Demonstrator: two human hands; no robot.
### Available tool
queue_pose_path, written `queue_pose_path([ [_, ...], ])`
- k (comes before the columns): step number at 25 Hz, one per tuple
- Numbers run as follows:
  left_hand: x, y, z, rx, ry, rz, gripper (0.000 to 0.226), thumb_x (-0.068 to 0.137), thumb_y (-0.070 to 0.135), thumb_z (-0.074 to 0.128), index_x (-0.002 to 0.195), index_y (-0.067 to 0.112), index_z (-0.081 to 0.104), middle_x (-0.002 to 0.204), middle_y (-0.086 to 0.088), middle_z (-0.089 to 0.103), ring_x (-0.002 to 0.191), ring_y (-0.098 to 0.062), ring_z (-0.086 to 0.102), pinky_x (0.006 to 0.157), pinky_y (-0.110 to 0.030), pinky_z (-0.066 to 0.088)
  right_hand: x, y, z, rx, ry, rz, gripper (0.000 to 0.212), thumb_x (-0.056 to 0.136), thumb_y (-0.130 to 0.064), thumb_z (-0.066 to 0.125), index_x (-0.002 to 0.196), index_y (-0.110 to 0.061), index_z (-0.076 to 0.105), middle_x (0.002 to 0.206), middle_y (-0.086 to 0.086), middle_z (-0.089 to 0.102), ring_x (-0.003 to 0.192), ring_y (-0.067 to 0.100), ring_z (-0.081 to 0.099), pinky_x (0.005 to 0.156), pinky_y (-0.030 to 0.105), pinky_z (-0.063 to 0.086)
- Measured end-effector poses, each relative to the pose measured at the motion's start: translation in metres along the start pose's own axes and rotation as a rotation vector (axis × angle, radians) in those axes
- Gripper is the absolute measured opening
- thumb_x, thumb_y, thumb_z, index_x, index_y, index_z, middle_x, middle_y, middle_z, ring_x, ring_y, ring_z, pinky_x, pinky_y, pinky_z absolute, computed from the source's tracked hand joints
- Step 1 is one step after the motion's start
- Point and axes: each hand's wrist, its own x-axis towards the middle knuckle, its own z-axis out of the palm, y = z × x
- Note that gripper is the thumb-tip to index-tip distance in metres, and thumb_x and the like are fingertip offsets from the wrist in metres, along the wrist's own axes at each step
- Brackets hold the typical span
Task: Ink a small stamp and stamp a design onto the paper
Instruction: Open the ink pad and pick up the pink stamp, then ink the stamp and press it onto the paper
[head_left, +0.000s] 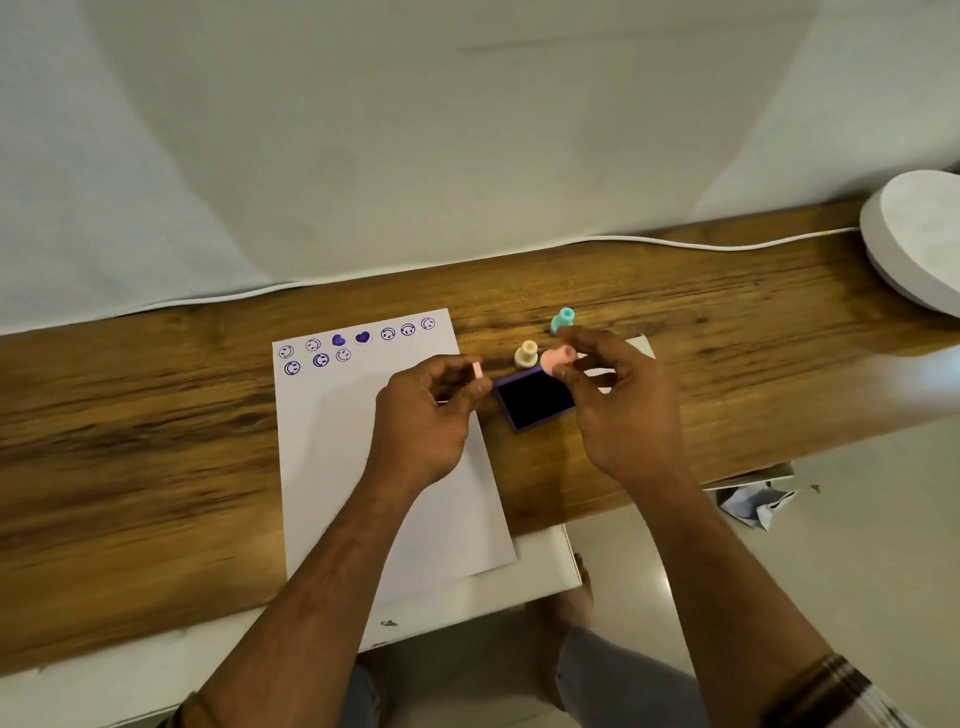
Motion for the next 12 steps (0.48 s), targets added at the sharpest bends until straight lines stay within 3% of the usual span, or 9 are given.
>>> queue_pose_path([
  [2, 0.000, -0.007, 0.001, 0.147, 0.028, 0.023, 0.031, 0.089, 0.027, 0.078, 0.120, 0.027, 0.073, 0.108, 0.012, 0.071, 0.088, -0.001, 0.064, 0.079, -0.011, 0.043, 0.000, 0.011, 0.003, -0.261, -0.017, -0.048, 0.030, 0.096, -0.030, 0.075, 0.125, -0.033, 0.072, 0.118, -0.004, 0.073, 0.107, 0.012, 0.065, 0.085, 0.029, 0.059],
  [4, 0.000, -0.012, 0.006, 0.186, 0.014, 0.032, 0.031, 0.089, 0.025, 0.078, 0.120, 0.028, 0.072, 0.114, 0.008, 0.074, 0.092, -0.003, 0.062, 0.082, -0.017, 0.043, -0.003, 0.018, 0.014, -0.441, -0.048, -0.130, 0.028, 0.097, -0.031, 0.074, 0.125, -0.031, 0.072, 0.113, 0.001, 0.073, 0.101, 0.014, 0.061, 0.081, 0.031, 0.055],
  [7, 0.003, -0.016, 0.009, 0.201, 0.038, 0.067, 0.032, 0.089, 0.026, 0.078, 0.121, 0.028, 0.072, 0.118, 0.005, 0.076, 0.090, -0.003, 0.061, 0.086, -0.020, 0.044, -0.003, 0.027, 0.025, -0.533, -0.028, -0.237, 0.027, 0.097, -0.026, 0.074, 0.124, -0.025, 0.073, 0.110, 0.004, 0.076, 0.101, 0.018, 0.060, 0.079, 0.035, 0.053],
  [12, 0.007, -0.024, 0.003, 0.199, 0.068, 0.087, 0.033, 0.088, 0.028, 0.079, 0.120, 0.027, 0.072, 0.116, 0.006, 0.076, 0.083, 0.004, 0.060, 0.074, -0.004, 0.036, -0.004, 0.031, 0.038, -0.619, 0.001, -0.186, 0.025, 0.097, -0.023, 0.074, 0.122, -0.021, 0.073, 0.112, 0.005, 0.077, 0.109, 0.025, 0.058, 0.084, 0.042, 0.054],
])
